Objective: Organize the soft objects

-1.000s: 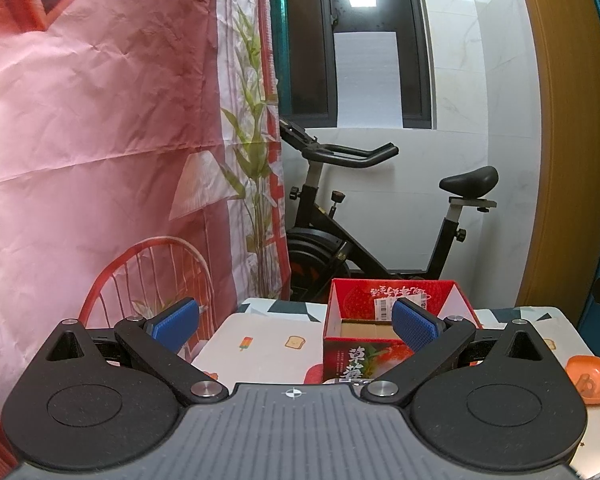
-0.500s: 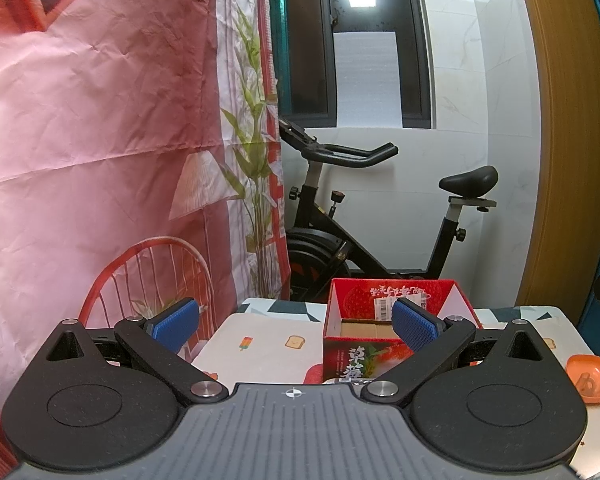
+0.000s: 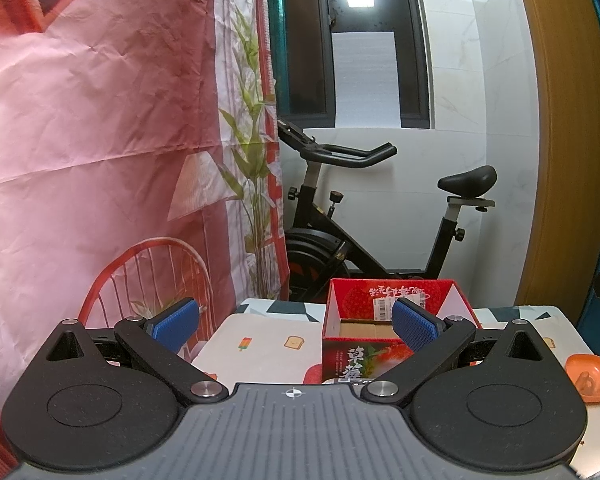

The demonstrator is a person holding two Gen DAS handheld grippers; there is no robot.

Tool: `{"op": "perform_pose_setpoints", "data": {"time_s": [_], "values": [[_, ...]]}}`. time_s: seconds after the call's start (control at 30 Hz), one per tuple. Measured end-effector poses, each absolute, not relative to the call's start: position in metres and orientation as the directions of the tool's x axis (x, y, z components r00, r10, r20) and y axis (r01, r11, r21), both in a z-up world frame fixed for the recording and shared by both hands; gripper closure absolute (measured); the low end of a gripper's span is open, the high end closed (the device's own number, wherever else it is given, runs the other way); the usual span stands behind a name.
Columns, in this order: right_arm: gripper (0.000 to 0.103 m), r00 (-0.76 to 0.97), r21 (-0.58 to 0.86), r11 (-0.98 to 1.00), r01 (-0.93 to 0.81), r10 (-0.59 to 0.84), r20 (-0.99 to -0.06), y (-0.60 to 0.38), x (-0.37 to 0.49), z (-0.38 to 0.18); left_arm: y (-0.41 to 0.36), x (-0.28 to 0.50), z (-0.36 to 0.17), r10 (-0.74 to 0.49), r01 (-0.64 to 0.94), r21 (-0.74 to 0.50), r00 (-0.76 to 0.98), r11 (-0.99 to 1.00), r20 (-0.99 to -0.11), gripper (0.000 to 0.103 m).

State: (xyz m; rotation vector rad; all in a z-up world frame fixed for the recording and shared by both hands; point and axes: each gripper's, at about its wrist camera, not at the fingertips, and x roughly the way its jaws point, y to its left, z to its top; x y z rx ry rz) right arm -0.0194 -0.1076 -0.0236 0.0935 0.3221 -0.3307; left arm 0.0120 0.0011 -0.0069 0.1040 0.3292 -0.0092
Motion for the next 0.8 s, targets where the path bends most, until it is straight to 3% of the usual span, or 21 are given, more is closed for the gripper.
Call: {"op": "perform_pose_setpoints", "data": {"time_s": [0.47,0.8], "values": [[0.000,0.902,0.052,0.946,0.319,-0.286,-0.324,-0.107,-0.020,-0.024,0.001,0.014,-0.008,0.000,0.034,0.094,0.941,0.995,-0.339,0.000],[0.000,0.960,0.199,0.958,0.208,-0.160,-0.230,-0.128,-0.007,-0.057,0.005,0.040,-0.037,0.018,0.013,0.081,0.925,0.997,-0.379,0.000]]}}
